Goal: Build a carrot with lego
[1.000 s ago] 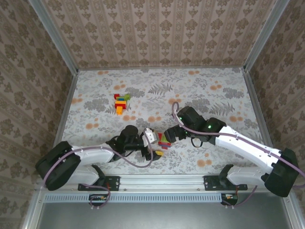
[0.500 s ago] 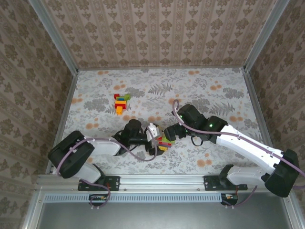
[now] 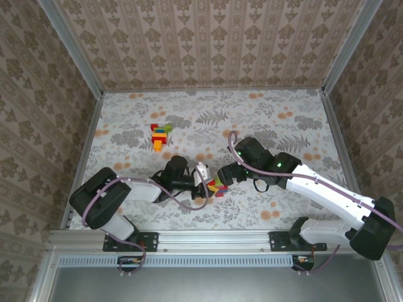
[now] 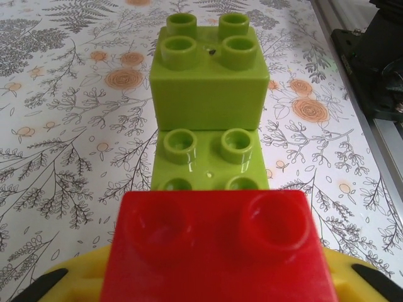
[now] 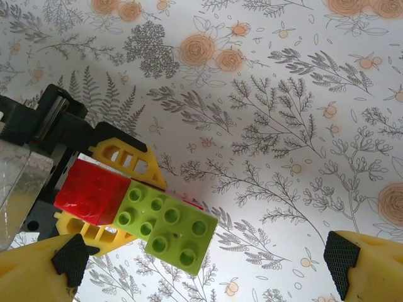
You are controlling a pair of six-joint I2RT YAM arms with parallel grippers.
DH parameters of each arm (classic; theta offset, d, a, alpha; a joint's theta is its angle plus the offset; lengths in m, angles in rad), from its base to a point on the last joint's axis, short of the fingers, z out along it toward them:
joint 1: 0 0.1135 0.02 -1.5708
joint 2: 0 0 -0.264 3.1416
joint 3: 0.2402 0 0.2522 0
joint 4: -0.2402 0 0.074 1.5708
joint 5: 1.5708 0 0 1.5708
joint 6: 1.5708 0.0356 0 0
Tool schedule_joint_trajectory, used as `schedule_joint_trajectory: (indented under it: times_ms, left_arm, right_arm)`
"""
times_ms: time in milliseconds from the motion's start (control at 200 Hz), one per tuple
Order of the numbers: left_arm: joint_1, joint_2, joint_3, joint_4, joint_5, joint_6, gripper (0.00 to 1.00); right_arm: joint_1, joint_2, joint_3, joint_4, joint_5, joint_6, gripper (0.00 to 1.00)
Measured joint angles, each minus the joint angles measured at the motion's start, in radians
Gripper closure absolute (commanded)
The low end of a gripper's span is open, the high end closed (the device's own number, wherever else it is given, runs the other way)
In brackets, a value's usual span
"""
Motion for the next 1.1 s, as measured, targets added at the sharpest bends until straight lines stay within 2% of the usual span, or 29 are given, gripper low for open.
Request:
schedule_joint_trajectory:
  times_ms: [255,430,625,870,1100]
  left_arm:
    - [0.032,0.003,0.006,-0.005,0.033,0.000,0.71]
    - [0.150,0.027,0.090,-0.069,0.095,-0.026,0.72]
    - [0.225,0.102,0.385,-0.364,0.085,-0.029,0.73]
    - [0.277,0.317,0.808,-0.788,0.033,-0.070,0.73]
    - [0.332,0.415,0.998,-1.102,-0.009,-0.137,0.72]
  right_arm:
    - [-0.015,-0.047,0.000,-0.026,0.038,0.000,0.00]
    - [-0.063,-0.112,0.001,-0.052,0.089,0.000,0.00]
    - [-0.092,-0.156,0.001,-0.054,0.098,0.000,0.00]
    - [-0.104,-0.190,-0.032,-0.051,0.089,-0.004,0.00]
    - [-0.116,-0.239,-0.042,-0.051,0.074,-0.019,0.00]
